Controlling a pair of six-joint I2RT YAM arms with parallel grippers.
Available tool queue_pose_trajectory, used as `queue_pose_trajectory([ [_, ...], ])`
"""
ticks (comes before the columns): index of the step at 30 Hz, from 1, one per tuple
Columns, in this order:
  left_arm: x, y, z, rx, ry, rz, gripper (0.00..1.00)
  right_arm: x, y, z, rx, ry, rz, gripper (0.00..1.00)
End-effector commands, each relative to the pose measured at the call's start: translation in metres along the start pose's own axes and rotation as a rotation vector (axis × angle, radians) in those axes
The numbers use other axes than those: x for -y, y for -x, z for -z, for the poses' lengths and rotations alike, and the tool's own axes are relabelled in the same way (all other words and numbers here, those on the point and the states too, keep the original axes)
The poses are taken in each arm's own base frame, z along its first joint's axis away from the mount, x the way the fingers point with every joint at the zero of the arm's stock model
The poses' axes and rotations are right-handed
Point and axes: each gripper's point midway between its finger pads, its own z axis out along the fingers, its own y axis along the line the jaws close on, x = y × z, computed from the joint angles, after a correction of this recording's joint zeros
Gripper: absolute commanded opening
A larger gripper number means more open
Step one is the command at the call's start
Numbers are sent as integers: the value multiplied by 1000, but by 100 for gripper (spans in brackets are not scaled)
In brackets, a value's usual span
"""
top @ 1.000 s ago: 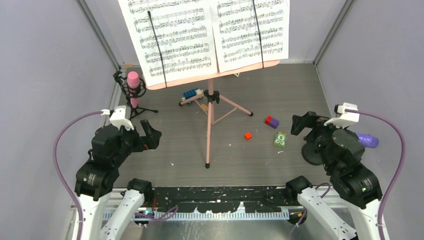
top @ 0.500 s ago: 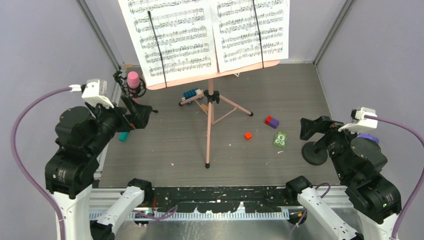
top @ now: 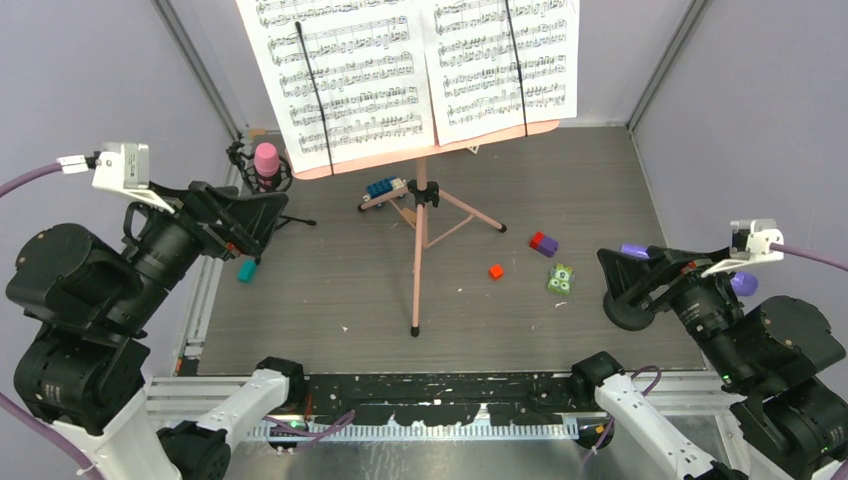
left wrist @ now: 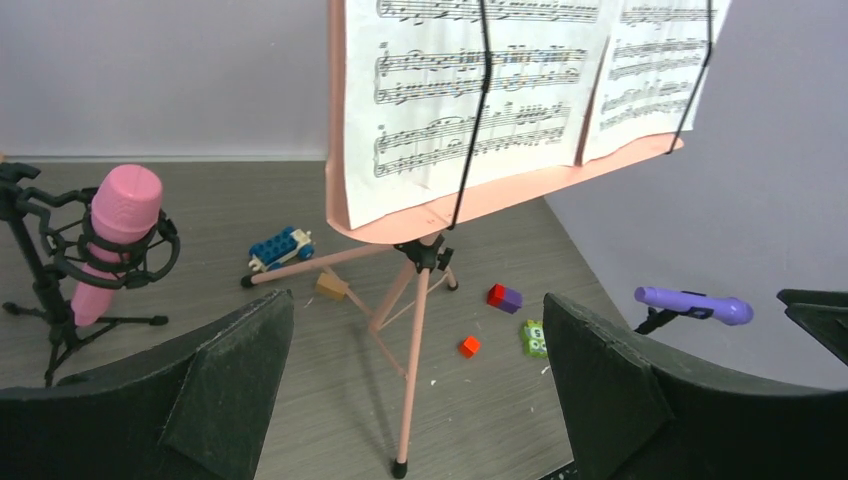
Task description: Pack up the instrument practice props
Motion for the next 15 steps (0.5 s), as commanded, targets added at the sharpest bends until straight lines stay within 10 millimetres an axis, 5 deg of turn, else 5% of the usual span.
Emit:
queue_pose_trajectory([
  [1, 18, 6, 7, 12, -85, -9, 96, -35, 9, 1, -30, 167, -12, 100],
  [7, 24, 20, 9, 62, -111, -27, 94, -62, 29, -6, -11, 258, -116, 100],
  [15, 33, 41, -4, 118, -149, -45, 84, -119, 62, -35, -52, 464, -235, 84],
])
